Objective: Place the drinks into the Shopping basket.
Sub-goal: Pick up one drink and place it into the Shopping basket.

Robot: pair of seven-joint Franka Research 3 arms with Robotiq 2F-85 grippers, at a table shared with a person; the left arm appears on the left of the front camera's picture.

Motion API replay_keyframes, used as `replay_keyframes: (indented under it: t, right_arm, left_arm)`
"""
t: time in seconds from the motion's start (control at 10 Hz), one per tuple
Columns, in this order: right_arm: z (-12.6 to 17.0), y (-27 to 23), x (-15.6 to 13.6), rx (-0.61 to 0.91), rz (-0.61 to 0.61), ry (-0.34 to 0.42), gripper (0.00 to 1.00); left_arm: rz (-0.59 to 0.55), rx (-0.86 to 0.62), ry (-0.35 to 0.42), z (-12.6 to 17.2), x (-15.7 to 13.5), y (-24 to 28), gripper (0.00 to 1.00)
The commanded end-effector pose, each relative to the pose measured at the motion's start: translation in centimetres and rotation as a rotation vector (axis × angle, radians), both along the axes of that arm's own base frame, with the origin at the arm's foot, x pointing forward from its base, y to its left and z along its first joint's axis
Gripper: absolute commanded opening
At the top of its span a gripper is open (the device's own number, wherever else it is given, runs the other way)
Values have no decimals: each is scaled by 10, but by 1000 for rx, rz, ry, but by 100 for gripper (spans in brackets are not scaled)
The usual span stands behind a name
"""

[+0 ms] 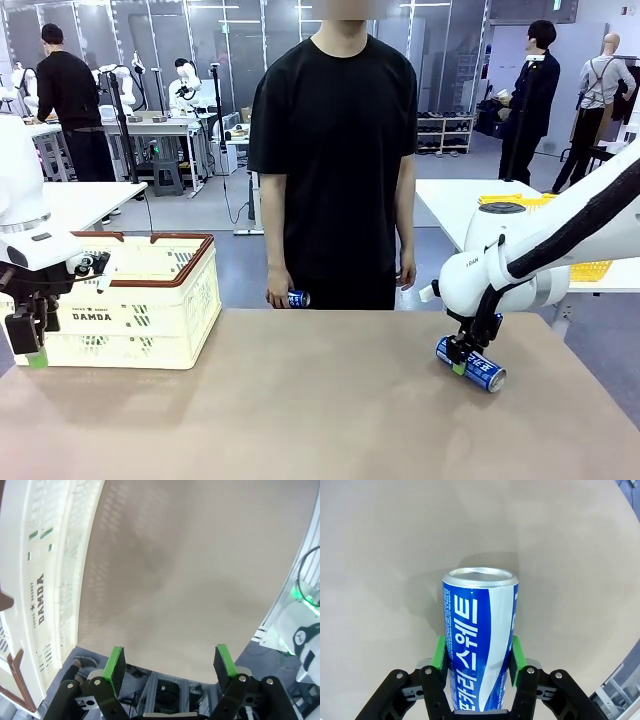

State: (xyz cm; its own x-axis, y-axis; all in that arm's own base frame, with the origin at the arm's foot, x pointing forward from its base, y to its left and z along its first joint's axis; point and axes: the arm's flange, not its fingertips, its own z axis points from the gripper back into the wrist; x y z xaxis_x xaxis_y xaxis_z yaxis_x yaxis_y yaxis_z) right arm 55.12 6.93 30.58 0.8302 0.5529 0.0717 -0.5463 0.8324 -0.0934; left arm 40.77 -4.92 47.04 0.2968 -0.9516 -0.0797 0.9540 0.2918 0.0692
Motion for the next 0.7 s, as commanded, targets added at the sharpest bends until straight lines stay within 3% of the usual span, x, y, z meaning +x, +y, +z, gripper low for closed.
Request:
replay_keyframes:
  t: [0.0,0.3,0.6]
  right_arm:
    - [1,7,0,-60,-37,-10,37]
    - [12,9,0,-24,-81,-2,11]
    - [70,19,-19,0,-123,-7,15]
  left_arm:
    - [16,-2,-1,0,-4,-1,90]
    - [16,-2,-1,0,-4,-1,90]
    - [16,-2,-1,0,-4,-1,90]
